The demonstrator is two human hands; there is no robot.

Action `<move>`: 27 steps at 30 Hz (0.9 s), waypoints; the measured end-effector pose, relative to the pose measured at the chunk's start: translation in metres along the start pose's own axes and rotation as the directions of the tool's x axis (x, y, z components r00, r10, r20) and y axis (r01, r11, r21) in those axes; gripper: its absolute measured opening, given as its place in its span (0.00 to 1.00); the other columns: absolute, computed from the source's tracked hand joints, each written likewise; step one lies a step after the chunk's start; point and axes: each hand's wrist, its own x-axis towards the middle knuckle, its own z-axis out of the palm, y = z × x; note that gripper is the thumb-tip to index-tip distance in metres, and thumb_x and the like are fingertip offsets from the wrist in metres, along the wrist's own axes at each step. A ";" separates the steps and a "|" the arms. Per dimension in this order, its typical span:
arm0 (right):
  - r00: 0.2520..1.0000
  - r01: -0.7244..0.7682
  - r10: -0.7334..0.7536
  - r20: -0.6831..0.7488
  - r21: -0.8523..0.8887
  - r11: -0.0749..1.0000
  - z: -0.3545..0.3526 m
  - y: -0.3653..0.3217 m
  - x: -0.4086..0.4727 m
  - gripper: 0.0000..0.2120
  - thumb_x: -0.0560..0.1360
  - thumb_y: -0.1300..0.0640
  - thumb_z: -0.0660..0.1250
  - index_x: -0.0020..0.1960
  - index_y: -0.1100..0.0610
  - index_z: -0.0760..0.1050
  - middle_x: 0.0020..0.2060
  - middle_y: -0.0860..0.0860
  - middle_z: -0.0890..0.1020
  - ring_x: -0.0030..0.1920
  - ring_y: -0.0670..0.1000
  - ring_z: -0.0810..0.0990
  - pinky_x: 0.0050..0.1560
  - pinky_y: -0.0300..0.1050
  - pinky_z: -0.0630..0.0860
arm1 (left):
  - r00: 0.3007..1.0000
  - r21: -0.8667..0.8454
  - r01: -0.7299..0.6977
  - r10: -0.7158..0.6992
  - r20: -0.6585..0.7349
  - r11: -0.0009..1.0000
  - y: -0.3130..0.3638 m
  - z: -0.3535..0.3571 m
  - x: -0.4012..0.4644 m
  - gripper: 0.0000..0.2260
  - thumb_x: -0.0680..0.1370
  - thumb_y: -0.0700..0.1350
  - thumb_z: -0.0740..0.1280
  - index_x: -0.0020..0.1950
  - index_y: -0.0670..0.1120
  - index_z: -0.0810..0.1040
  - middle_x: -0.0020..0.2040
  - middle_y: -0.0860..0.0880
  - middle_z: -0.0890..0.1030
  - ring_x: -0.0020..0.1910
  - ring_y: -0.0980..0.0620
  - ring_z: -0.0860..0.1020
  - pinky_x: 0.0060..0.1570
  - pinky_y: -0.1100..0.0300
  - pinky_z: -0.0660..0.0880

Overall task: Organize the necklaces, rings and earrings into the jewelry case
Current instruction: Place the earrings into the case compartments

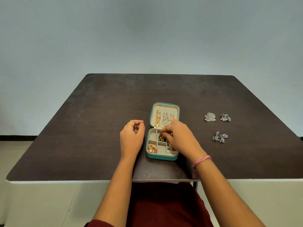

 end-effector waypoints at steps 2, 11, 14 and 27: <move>1.000 0.007 -0.007 -0.015 0.037 0.999 -0.003 0.005 0.000 0.11 0.78 0.54 0.63 0.58 0.50 0.80 0.52 0.50 0.76 0.55 0.50 0.74 0.53 0.43 0.71 | 1.000 -0.013 0.006 -0.006 -0.003 1.000 0.000 0.000 0.000 0.04 0.78 0.46 0.65 0.49 0.52 0.79 0.39 0.54 0.80 0.37 0.57 0.77 0.36 0.67 0.72; 0.968 -0.028 0.068 -0.241 0.165 0.986 -0.038 0.051 -0.017 0.08 0.75 0.58 0.68 0.53 0.52 0.82 0.39 0.46 0.74 0.36 0.40 0.71 0.40 0.34 0.62 | 0.999 -0.167 0.003 -0.008 -0.031 0.986 0.018 -0.001 0.001 0.05 0.78 0.44 0.65 0.50 0.51 0.80 0.44 0.57 0.80 0.44 0.56 0.79 0.40 0.68 0.72; 0.957 -0.056 0.111 -0.269 0.204 0.977 -0.048 0.073 -0.026 0.07 0.74 0.60 0.70 0.50 0.52 0.82 0.40 0.49 0.79 0.36 0.41 0.73 0.42 0.34 0.67 | 0.997 -0.170 -0.071 0.074 0.010 0.983 0.037 0.007 -0.003 0.04 0.78 0.44 0.65 0.49 0.51 0.79 0.45 0.56 0.80 0.41 0.63 0.78 0.37 0.71 0.74; 0.915 -0.187 0.300 -0.270 0.377 0.907 -0.065 0.176 -0.051 0.05 0.75 0.57 0.69 0.48 0.48 0.81 0.41 0.46 0.82 0.42 0.49 0.79 0.45 0.44 0.73 | 0.888 -0.236 -0.102 0.195 0.416 0.966 0.090 0.101 -0.042 0.08 0.74 0.41 0.66 0.40 0.55 0.77 0.38 0.47 0.81 0.43 0.42 0.81 0.47 0.54 0.78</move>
